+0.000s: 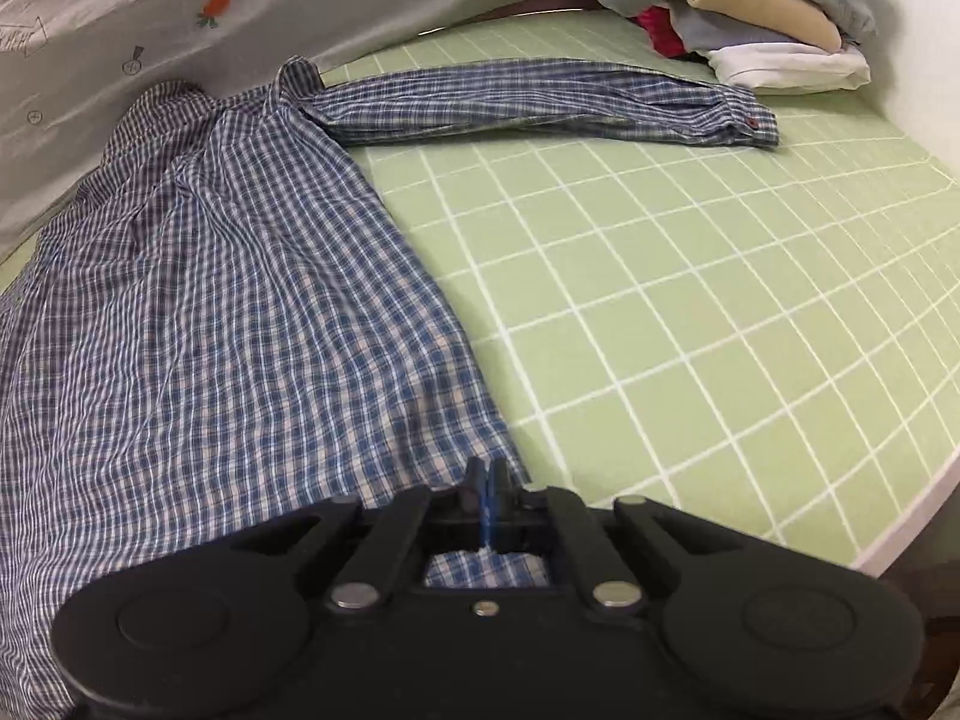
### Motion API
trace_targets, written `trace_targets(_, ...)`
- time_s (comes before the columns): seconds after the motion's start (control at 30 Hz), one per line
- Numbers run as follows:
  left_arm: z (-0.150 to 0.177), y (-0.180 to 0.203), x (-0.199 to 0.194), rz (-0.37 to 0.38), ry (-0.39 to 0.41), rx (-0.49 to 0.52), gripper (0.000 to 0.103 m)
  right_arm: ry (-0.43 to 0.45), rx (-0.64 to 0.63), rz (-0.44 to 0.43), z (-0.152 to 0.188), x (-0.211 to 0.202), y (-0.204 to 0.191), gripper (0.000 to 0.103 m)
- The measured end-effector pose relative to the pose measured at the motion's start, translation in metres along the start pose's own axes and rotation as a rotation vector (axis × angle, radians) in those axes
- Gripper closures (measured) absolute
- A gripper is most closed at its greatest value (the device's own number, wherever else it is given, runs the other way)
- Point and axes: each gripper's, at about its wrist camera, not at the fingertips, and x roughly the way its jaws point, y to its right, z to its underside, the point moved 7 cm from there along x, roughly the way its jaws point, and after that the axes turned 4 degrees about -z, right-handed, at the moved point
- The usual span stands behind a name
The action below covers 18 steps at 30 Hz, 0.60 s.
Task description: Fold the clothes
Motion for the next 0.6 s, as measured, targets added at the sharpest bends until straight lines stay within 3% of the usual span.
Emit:
trace_targets(0.03,-0.001,0.005,0.0,0.002,0.001,0.007,0.028,0.006,0.001,-0.002,-0.001,0.0,0.0,0.077)
trace_targets(0.1,-0.002,0.015,0.001,0.005,0.003,0.022,0.028,0.023,0.005,-0.011,-0.006,0.001,-0.002,0.065)
trace_targets(0.37,0.001,0.059,0.013,0.012,-0.014,0.056,0.028,-0.013,-0.034,-0.033,-0.016,0.026,-0.014,0.062)
trace_targets(0.47,0.004,0.068,0.015,0.011,-0.021,0.068,0.028,-0.016,-0.036,0.001,-0.014,0.031,-0.01,0.049)
trace_targets(0.57,0.009,0.072,0.016,0.009,-0.028,0.083,0.028,-0.011,-0.058,-0.004,-0.012,0.031,-0.008,0.049)
trace_targets(0.6,0.01,0.073,0.017,0.008,-0.031,0.085,0.028,-0.01,-0.07,-0.008,-0.012,0.03,-0.008,0.055)
